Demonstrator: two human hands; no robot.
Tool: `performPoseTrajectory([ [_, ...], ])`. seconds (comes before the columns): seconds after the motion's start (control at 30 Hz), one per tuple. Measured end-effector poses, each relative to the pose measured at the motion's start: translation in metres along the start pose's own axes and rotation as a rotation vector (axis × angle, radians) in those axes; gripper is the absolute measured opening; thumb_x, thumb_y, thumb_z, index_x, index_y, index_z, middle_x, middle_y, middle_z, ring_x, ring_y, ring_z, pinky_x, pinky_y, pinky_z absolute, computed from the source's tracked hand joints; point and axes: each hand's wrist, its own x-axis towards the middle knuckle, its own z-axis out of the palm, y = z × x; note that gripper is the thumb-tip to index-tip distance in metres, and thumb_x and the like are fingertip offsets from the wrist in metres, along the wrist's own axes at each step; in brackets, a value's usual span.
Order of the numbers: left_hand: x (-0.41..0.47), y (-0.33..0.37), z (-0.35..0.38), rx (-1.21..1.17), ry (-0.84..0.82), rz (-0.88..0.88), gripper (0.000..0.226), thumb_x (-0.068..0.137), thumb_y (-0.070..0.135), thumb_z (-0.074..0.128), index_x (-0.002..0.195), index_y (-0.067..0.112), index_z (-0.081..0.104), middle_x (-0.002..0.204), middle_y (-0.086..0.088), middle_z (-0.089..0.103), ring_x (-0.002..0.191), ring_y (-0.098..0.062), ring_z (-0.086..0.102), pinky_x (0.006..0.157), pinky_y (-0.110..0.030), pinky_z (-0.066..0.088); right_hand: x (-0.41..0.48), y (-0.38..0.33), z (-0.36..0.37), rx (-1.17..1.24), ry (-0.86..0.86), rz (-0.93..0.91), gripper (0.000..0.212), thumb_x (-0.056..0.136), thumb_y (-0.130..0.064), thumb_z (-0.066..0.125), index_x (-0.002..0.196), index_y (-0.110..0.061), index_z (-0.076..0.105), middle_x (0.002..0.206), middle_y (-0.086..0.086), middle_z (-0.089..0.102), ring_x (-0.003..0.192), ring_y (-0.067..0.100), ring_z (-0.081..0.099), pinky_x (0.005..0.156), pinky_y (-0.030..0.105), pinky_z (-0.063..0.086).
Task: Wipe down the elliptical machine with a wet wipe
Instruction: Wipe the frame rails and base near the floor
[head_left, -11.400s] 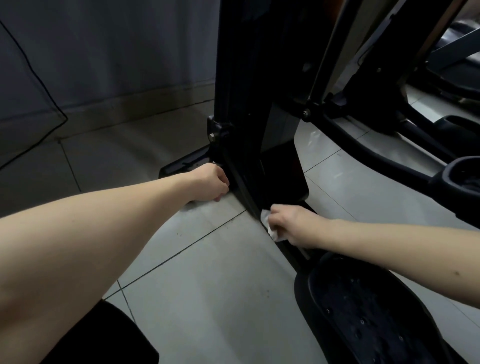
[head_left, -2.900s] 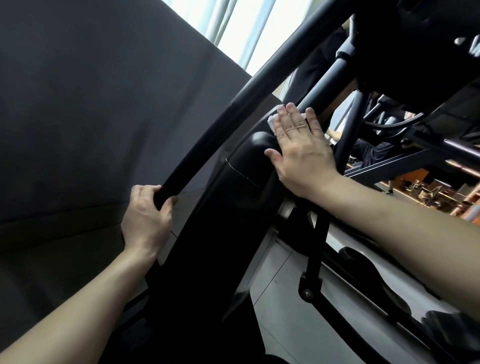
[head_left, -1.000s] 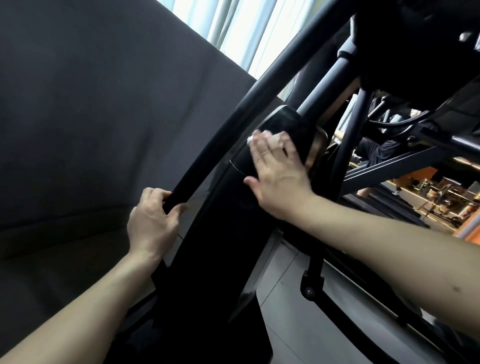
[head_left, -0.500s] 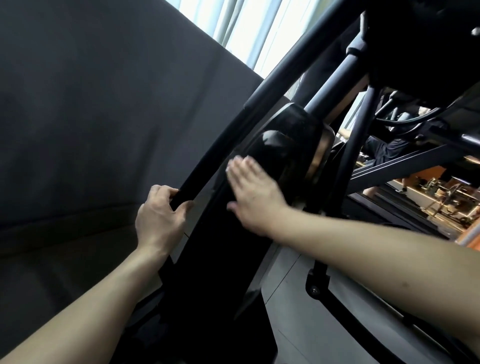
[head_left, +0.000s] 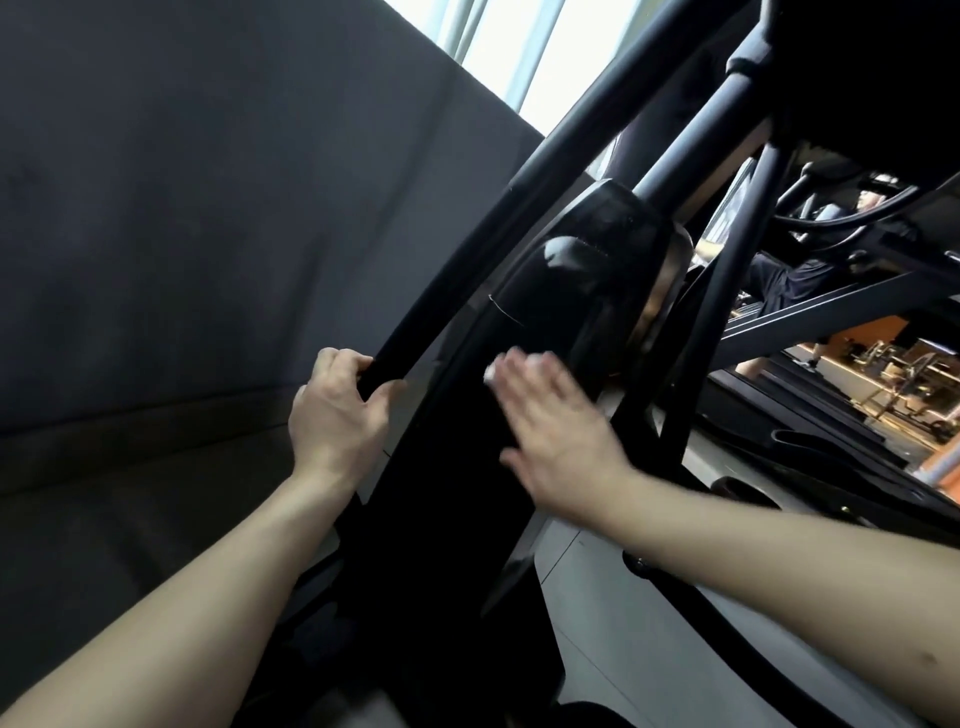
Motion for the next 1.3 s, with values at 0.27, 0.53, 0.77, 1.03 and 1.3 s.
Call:
performPoseTrajectory([
  [0.27, -0.002, 0.002, -0.001, -0.018, -0.007, -0.02, 0.028, 0.085, 0.046, 0.075, 0.098, 0.027, 0.059, 0.101, 0.01, 0.054, 0.078, -0.026, 0.062, 0.074, -0.047, 0.054, -0.021, 0.011, -0.006, 0.019, 0.006, 0.086, 0.086, 0.1, -0.048, 0.047, 0.162, -0.003, 0.009, 0.17, 0.014, 0.004, 0.158, 0.029, -0.003, 0.127, 0.052, 0.001],
  [0.53, -0.002, 0.004, -0.005, -0.01, -0.031, -0.047, 0.027, 0.087, 0.048, 0.073, 0.097, 0.027, 0.058, 0.103, 0.011, 0.055, 0.081, -0.023, 0.063, 0.076, -0.047, 0.055, -0.081, -0.042, 0.036, 0.112, -0.072, -0.096, 0.086, 0.095, -0.034, 0.055, 0.161, 0.0, 0.01, 0.17, 0.016, 0.004, 0.158, 0.029, -0.005, 0.128, 0.046, 0.004],
  [0.77, -0.003, 0.008, -0.005, -0.007, -0.022, -0.061, 0.029, 0.087, 0.047, 0.073, 0.098, 0.024, 0.06, 0.103, 0.01, 0.054, 0.084, -0.02, 0.061, 0.076, -0.045, 0.054, -0.018, -0.015, 0.008, -0.022, -0.036, 0.028, 0.084, 0.101, -0.046, 0.04, 0.161, 0.0, 0.002, 0.17, 0.017, -0.002, 0.157, 0.031, -0.011, 0.127, 0.05, -0.004],
  [1.03, -0.002, 0.005, -0.006, 0.0, -0.014, -0.049, 0.027, 0.085, 0.049, 0.073, 0.096, 0.028, 0.059, 0.101, 0.012, 0.055, 0.082, -0.02, 0.062, 0.075, -0.045, 0.054, -0.028, -0.072, 0.03, 0.009, -0.236, -0.183, 0.087, 0.101, -0.049, 0.041, 0.16, 0.002, 0.001, 0.169, 0.019, -0.002, 0.156, 0.032, -0.012, 0.124, 0.049, -0.017],
  [1.3, -0.004, 0.003, -0.005, 0.012, 0.004, -0.019, 0.028, 0.086, 0.048, 0.073, 0.098, 0.026, 0.061, 0.103, 0.011, 0.056, 0.085, -0.019, 0.062, 0.074, -0.044, 0.054, 0.055, -0.036, 0.004, -0.25, -0.169, -0.003, 0.079, 0.103, -0.05, 0.025, 0.161, 0.001, 0.005, 0.17, 0.018, 0.004, 0.155, 0.041, -0.012, 0.122, 0.059, -0.011],
])
